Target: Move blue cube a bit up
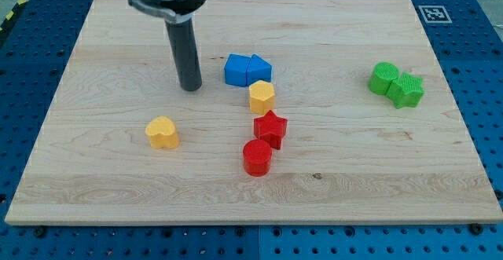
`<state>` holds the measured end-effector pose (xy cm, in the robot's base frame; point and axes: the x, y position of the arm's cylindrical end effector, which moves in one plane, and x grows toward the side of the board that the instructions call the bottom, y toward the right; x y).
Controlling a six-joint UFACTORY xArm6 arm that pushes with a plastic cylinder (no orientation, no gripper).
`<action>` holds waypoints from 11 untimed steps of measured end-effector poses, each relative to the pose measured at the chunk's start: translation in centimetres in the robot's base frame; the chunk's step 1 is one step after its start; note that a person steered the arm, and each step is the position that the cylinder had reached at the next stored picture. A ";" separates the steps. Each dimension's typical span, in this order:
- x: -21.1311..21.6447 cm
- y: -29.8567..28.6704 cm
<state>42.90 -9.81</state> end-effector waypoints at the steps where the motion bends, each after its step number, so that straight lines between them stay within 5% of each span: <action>1: 0.1 0.0; 3: 0.6 7.6; 11: -7.1 5.5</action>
